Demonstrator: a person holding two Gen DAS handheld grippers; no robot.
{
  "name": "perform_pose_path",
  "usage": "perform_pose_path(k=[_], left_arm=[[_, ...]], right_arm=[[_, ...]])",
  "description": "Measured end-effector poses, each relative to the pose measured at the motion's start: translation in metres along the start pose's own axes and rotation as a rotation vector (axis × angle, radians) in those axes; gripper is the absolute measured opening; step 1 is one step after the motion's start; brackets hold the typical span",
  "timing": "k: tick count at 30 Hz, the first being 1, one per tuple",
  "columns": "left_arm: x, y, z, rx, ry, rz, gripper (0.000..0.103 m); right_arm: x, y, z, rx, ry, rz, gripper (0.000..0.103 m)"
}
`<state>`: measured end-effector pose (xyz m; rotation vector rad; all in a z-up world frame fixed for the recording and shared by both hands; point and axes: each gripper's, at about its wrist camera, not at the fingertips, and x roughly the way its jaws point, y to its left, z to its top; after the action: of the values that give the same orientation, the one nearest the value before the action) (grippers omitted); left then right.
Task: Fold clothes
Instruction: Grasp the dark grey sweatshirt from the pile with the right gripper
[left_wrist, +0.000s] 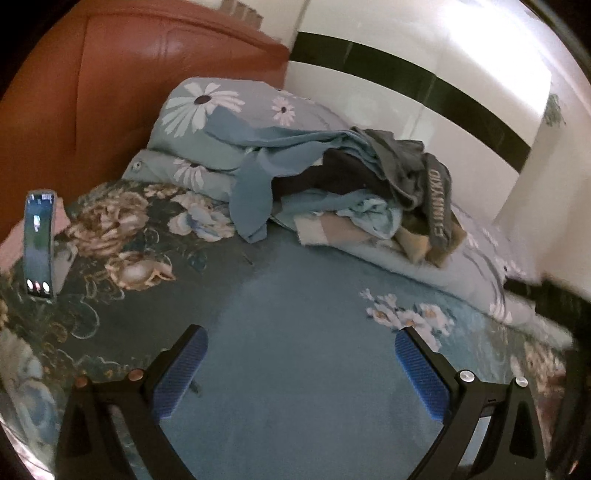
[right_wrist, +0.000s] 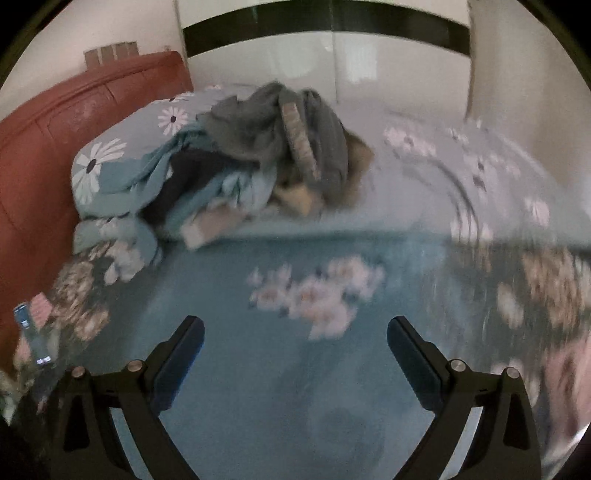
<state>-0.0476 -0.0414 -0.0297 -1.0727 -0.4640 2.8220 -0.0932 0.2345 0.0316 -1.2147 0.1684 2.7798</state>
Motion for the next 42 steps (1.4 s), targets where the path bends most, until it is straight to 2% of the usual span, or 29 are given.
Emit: perform_pose_path(k=[4, 7, 10, 13, 16, 17, 19, 21, 22, 23, 27, 30, 35, 42], left_arm=[[0.027, 0.011, 0.002, -0.044, 0.056, -0.003, 0.103], [0.045, 0.01, 0.004, -0.02, 0.079, 0.054, 0.103], [0.059, 0.012, 0.002, 0.017, 0.078, 0.103, 0.103], [0.075, 0.017, -0.002, 0.02, 0.102, 0.134, 0.103], [0.088, 0.023, -0.007, -0.014, 0.134, 0.134, 0.103], [0.093, 0.024, -0.008, -0.023, 0.149, 0.129, 0.103], [0.101, 0.025, -0.011, -0.032, 0.181, 0.123, 0.103], [0.104, 0.024, -0.013, -0.028, 0.194, 0.131, 0.103], [0.103, 0.023, -0.013, -0.021, 0.193, 0.134, 0.103], [0.101, 0.022, -0.012, -0.013, 0.191, 0.137, 0.103], [0.088, 0.023, -0.003, -0.005, 0.173, 0.137, 0.103], [0.067, 0.025, 0.007, -0.012, 0.147, 0.132, 0.103], [0.021, 0.025, 0.026, -0.006, 0.067, 0.144, 0.103], [-0.047, 0.017, 0.044, 0.0, -0.038, 0.115, 0.103]], right_arm=[[0.044, 0.01, 0.061, -0.068, 0.022, -0.004, 0.1], [0.089, 0.005, 0.106, 0.003, 0.057, -0.02, 0.099], [0.134, -0.004, 0.15, 0.082, 0.059, -0.086, 0.099], [0.169, 0.008, 0.191, -0.006, 0.003, -0.168, 0.099], [0.205, 0.025, 0.224, -0.084, 0.001, -0.235, 0.096], [0.215, 0.027, 0.231, -0.082, 0.01, -0.252, 0.091], [0.231, 0.026, 0.241, -0.06, 0.035, -0.255, 0.073], [0.246, 0.023, 0.249, -0.029, 0.069, -0.256, 0.042], [0.253, 0.019, 0.25, 0.004, 0.102, -0.251, 0.035], [0.255, 0.015, 0.25, 0.03, 0.119, -0.25, 0.019], [0.233, 0.001, 0.248, 0.072, 0.095, -0.269, 0.012], [0.193, -0.014, 0.242, 0.064, 0.065, -0.272, 0.011], [0.094, -0.065, 0.225, 0.13, -0.045, -0.248, 0.011], [-0.058, -0.12, 0.189, 0.181, -0.193, -0.144, 0.011]])
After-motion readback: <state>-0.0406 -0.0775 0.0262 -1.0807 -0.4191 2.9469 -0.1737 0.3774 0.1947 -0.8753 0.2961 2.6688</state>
